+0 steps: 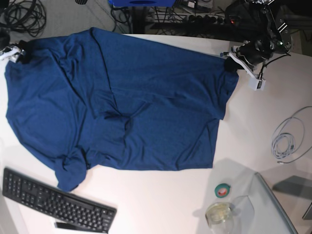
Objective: Layout the t-shirt on the table in an organized manner, then fold the t-shirt properly
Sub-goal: 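Lift the held shirt edge with both grippers and pull it outward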
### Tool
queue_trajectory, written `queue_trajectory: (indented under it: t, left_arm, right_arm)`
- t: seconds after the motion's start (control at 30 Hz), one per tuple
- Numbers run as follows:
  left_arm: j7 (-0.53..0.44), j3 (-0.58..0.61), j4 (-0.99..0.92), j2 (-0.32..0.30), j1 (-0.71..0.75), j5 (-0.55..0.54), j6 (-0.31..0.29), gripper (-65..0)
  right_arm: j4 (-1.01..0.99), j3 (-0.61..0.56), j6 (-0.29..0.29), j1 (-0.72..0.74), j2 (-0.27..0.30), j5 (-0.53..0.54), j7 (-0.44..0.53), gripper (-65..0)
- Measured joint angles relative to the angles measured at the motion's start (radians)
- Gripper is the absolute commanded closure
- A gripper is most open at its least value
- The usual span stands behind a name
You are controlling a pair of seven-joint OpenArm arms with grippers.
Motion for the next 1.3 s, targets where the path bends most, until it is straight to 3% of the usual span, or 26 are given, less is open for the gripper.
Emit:
queue_trajectory:
  t: [0.1, 0.23, 0.27, 0.33, 0.47, 0.57, 0.7, 0.8, 0.87, 0.97, 1.3]
  left_arm:
    - [0.0, -0.002, 0.0, -0.001, 0.0, 0.0, 0.0, 0.0]
    - [0.003, -0.001, 0.0, 0.0, 0.0, 0.0, 0.0, 0.0]
    - [0.003, -0.001, 0.0, -0.001, 0.0, 0.0, 0.0, 0.0]
    - [0.004, -0.001, 0.004, -0.001, 0.0, 0.0, 0.0, 0.0]
    - [0.027, -0.002, 0.06, -0.003, 0.002, 0.0, 0.0, 0.0]
    - [0.094, 0.0, 0.131, -0.015, 0.003, -0.004, -0.001, 0.0]
    - [0.117, 0.003, 0.211, -0.037, -0.006, -0.01, 0.0, 0.0]
    - [0.169, 0.029, 0.25, -0.039, -0.031, -0.005, 0.0, 0.0]
    - [0.192, 0.034, 0.27, -0.037, -0.06, -0.014, -0.001, 0.0]
    - [0.206, 0.036, 0.285, -0.037, -0.098, -0.015, -0.001, 0.0]
    - [0.218, 0.078, 0.18, -0.051, -0.1, 0.006, 0.0, 0.0]
  right_arm:
    - [0.0, -0.002, 0.0, 0.0, -0.007, 0.009, 0.001, -33.0]
    - [-0.002, -0.003, 0.001, -0.003, -0.012, 0.006, -0.024, -3.0]
    - [0.002, -0.003, 0.002, -0.005, -0.015, 0.006, -0.029, 0.0]
    - [0.043, -0.003, 0.002, -0.011, -0.023, -0.009, -0.092, -2.1]
    - [0.177, 0.032, -0.001, -0.006, -0.026, -0.013, -0.227, -0.5]
    - [0.278, 0.112, -0.001, 0.055, -0.022, -0.017, -0.348, -0.5]
    - [0.295, 0.146, -0.001, 0.138, -0.014, -0.013, -0.44, -0.5]
    - [0.293, 0.145, -0.004, 0.179, 0.013, -0.018, -0.486, -0.5]
    - [0.293, 0.146, -0.056, 0.217, 0.029, -0.018, -0.512, -0.5]
    - [0.295, 0.145, -0.082, 0.238, 0.036, -0.007, -0.517, -0.5]
    - [0.206, 0.143, -0.089, 0.241, 0.033, -0.021, -0.524, -0.5]
